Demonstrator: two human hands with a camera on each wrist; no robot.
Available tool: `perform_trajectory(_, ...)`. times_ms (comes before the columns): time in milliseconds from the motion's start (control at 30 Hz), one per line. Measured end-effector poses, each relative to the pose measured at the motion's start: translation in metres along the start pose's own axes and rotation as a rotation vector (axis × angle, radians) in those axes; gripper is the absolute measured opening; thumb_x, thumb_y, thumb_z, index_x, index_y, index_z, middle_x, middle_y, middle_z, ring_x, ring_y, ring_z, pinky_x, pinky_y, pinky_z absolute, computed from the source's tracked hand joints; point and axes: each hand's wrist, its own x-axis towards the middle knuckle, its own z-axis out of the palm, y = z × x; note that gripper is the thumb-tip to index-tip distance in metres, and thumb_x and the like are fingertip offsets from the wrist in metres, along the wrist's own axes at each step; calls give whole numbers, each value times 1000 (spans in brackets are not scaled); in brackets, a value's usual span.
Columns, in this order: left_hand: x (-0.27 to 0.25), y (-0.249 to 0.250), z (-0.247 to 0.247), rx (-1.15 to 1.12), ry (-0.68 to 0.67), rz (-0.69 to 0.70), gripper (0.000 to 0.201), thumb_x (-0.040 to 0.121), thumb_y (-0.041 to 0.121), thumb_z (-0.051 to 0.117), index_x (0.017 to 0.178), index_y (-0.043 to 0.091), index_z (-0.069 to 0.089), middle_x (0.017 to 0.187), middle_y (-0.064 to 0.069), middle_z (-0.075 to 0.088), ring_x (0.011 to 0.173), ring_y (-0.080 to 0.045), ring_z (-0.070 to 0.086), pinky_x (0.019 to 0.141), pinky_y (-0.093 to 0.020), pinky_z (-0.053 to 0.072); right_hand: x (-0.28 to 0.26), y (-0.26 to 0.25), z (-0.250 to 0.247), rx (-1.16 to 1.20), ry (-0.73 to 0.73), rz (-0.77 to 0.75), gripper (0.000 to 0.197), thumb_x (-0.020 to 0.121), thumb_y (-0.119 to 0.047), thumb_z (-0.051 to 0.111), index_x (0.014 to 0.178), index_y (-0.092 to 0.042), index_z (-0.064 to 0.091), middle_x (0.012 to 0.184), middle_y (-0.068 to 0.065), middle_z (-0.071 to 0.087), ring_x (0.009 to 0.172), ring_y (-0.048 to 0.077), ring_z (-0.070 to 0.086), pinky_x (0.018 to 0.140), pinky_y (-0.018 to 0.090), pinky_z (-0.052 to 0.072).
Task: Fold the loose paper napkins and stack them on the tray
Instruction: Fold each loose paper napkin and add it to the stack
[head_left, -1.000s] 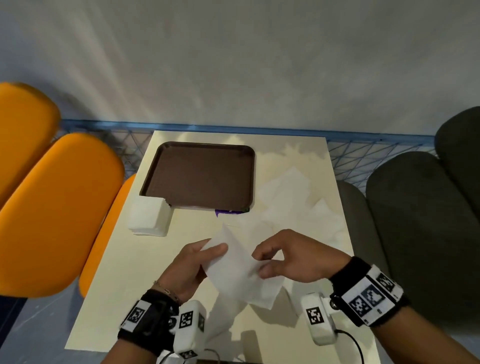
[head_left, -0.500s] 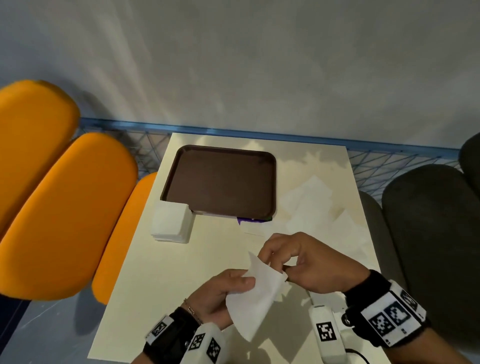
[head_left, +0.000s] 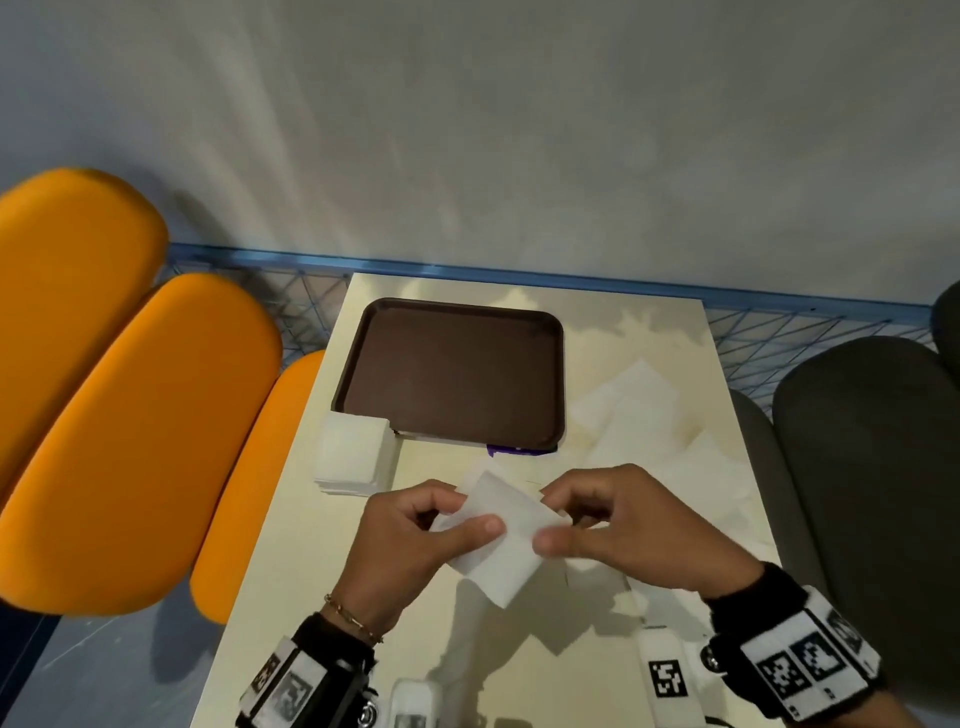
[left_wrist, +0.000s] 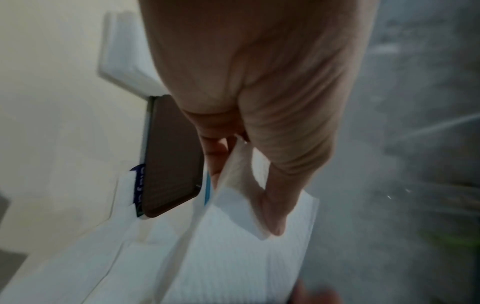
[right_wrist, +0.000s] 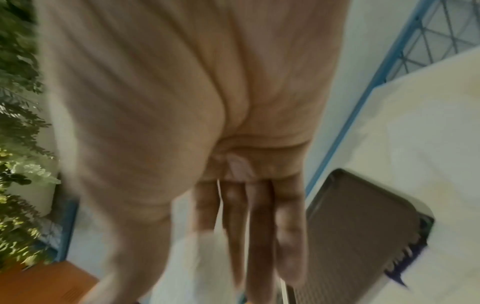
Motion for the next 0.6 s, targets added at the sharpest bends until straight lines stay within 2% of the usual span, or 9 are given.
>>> perform_trajectory(33, -1, 3, 1, 32, 18, 27, 23, 67, 22, 95, 79, 7, 81, 91, -9, 79, 82, -22, 73, 71, -35, 59, 3, 1, 7, 26, 91, -6, 24, 83, -44, 89, 93, -23, 81, 93, 0, 78, 80, 10, 66, 79, 45, 56)
perform_trajectory(67, -3, 6, 3, 59, 35, 48, 24, 67, 23, 95, 81, 8, 82, 91, -6, 80, 83, -21, 75, 72, -35, 61, 5, 2, 12, 38, 163, -17, 22, 86, -43, 86, 91, -22, 81, 87, 1, 78, 75, 12, 64, 74, 46, 55)
perform_trajectory(133, -7, 11, 7, 104, 63, 75, 27, 68, 25, 94, 88, 12, 83, 93, -1, 81, 85, -20, 77, 73, -35, 64, 7, 0, 17, 75, 252, -34, 15, 90, -36, 84, 88, -22, 82, 77, -6, 75, 64, 6, 56, 63, 34, 47)
perform_trajectory(200, -9, 15, 10, 123, 102, 102, 30, 70, 30, 90, 96, 16, 82, 96, 6, 81, 87, -16, 78, 75, -31, 65, 7, -3, 17, 109, 272, -34, 12, 90, -32, 84, 85, -20, 82, 69, -12, 72, 57, 2, 50, 60, 20, 41)
perform_trajectory(333, -12, 21, 11, 165, 173, 181, 25, 79, 37, 79, 102, 30, 81, 99, 18, 80, 92, -8, 75, 77, -22, 61, 6, -6, 15, 108, 271, -31, 13, 90, -27, 85, 82, -17, 82, 58, -16, 62, 50, 2, 45, 56, 12, 35)
perform_trajectory(467, -13, 18, 8, 276, 232, 231, 24, 84, 38, 75, 107, 44, 76, 102, 35, 74, 100, 7, 70, 78, -11, 56, 5, -8, 14, 116, 279, -30, 12, 89, -28, 86, 82, -19, 83, 67, -12, 71, 54, 0, 52, 59, 14, 39)
perform_trajectory(600, -12, 14, 10, 304, 266, 236, 26, 83, 39, 75, 108, 46, 75, 102, 38, 72, 100, 11, 68, 79, -10, 56, 5, -9, 17, 122, 312, -29, 8, 89, -29, 85, 85, -22, 83, 74, -11, 76, 57, 0, 55, 61, 16, 42)
